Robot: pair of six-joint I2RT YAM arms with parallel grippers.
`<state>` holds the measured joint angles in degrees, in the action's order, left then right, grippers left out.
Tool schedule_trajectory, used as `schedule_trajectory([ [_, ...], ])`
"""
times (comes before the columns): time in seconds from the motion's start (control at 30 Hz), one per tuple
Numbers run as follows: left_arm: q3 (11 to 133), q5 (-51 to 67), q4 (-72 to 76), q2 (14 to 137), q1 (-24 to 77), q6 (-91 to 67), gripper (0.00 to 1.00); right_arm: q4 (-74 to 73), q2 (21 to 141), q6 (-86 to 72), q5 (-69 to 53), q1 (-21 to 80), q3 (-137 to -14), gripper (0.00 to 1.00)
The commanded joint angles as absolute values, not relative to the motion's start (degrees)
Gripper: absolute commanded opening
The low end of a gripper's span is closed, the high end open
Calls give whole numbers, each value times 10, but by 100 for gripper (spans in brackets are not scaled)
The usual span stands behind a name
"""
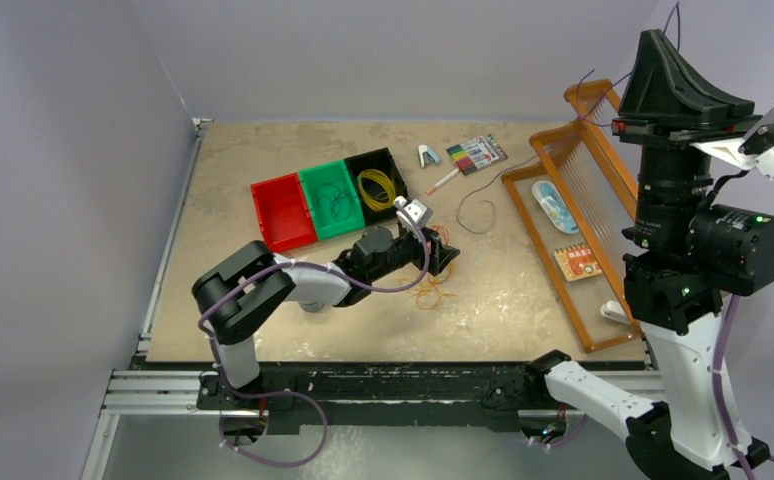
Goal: Untangle the cables
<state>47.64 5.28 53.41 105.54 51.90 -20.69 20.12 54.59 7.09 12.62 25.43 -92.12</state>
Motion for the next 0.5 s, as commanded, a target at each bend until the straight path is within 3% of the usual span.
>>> schedule_trajectory([
  [0.0,469,28,492,985,521,-176,70,206,543,56,134,253,-918,0],
  [0.47,438,-5,441,810,521,-89,73,177,592,8,81,253,-909,0],
])
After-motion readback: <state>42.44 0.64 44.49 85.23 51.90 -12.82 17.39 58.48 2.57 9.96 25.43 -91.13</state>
